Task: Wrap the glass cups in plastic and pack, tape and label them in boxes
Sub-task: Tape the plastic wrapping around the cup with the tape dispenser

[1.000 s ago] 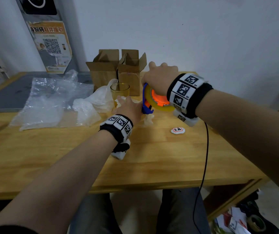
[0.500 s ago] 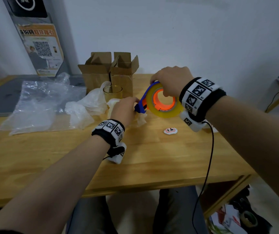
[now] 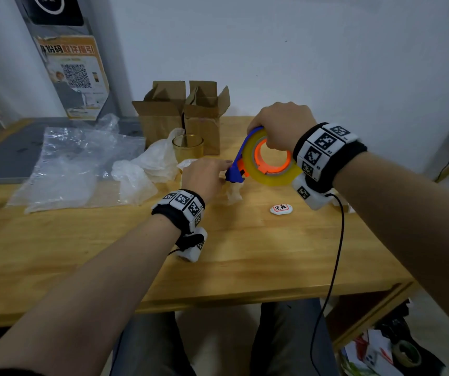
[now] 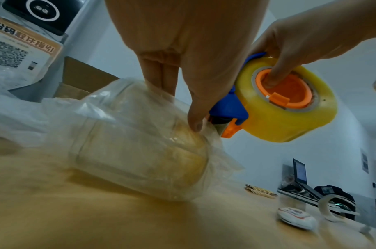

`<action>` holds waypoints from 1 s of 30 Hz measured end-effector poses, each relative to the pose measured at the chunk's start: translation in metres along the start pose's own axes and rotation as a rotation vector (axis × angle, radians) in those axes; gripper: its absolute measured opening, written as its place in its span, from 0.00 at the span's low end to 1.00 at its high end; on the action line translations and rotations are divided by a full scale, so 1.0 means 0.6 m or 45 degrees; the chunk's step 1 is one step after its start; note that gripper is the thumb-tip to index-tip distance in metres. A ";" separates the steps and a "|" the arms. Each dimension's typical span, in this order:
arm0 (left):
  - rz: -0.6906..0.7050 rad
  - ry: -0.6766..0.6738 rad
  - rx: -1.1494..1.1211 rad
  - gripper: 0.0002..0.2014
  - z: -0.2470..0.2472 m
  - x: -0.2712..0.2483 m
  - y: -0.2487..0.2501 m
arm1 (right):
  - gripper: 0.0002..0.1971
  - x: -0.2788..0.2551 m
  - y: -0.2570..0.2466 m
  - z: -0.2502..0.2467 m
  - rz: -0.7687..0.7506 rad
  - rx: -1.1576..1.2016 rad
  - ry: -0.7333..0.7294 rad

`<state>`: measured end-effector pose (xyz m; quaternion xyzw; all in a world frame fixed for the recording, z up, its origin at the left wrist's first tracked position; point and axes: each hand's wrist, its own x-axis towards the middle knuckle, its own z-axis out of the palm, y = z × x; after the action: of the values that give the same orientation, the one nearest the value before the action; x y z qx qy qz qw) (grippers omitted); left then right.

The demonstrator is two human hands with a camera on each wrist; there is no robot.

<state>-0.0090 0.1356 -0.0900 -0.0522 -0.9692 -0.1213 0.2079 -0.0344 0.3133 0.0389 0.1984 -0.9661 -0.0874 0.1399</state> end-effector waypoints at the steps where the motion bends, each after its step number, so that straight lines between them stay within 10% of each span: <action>1: 0.005 -0.006 0.010 0.23 0.000 0.001 -0.001 | 0.26 0.000 0.000 0.001 -0.006 -0.006 0.007; 30: 0.047 -0.053 0.272 0.15 0.003 0.004 -0.001 | 0.24 -0.012 -0.036 -0.013 -0.176 -0.244 0.041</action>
<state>-0.0123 0.1354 -0.0908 -0.0501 -0.9796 -0.0125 0.1942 -0.0178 0.2956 0.0396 0.2516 -0.9350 -0.1857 0.1673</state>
